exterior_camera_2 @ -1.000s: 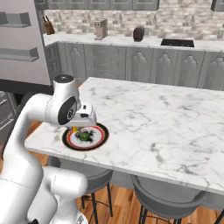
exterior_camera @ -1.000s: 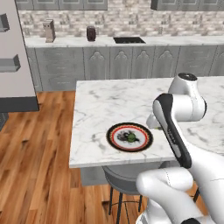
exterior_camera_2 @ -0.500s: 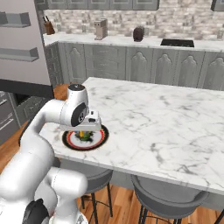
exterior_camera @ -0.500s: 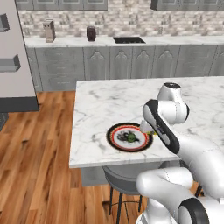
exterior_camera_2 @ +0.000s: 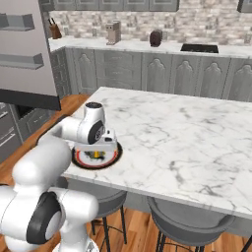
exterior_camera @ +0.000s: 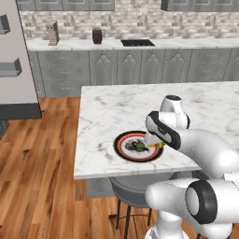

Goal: Take the cheese, chicken drumstick, and avocado from the fridge and place them on the plate on the dining counter to create an appetizer plate.

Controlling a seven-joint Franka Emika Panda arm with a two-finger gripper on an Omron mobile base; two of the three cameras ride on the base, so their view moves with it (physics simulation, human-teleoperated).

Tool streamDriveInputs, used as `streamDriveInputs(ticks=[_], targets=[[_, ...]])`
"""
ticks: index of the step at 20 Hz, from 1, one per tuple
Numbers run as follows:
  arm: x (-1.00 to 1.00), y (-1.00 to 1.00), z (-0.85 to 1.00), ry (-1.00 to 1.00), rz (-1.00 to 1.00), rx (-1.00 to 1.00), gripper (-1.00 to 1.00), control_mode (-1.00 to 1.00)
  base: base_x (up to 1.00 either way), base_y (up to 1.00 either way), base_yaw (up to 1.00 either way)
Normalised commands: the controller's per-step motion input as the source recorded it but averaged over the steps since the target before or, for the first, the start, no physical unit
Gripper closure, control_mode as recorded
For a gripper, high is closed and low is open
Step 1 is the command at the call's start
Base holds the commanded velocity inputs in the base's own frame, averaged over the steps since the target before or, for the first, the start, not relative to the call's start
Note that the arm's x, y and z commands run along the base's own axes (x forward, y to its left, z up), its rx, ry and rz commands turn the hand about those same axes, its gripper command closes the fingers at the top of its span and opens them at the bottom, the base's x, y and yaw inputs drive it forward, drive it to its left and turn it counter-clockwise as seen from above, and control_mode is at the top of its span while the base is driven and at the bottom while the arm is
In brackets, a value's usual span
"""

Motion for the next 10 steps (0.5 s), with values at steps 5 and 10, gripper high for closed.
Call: streamDriveInputs(ticks=[5, 10], targets=[[0.33, -0.06, -0.27, 0.01, 0.00, 0.00, 1.00, -1.00, 0.00, 0.00, 0.00], [0.15, -0.32, -0.14, 0.00, -0.02, 0.00, 1.00, -1.00, 0.00, 0.00, 0.00]])
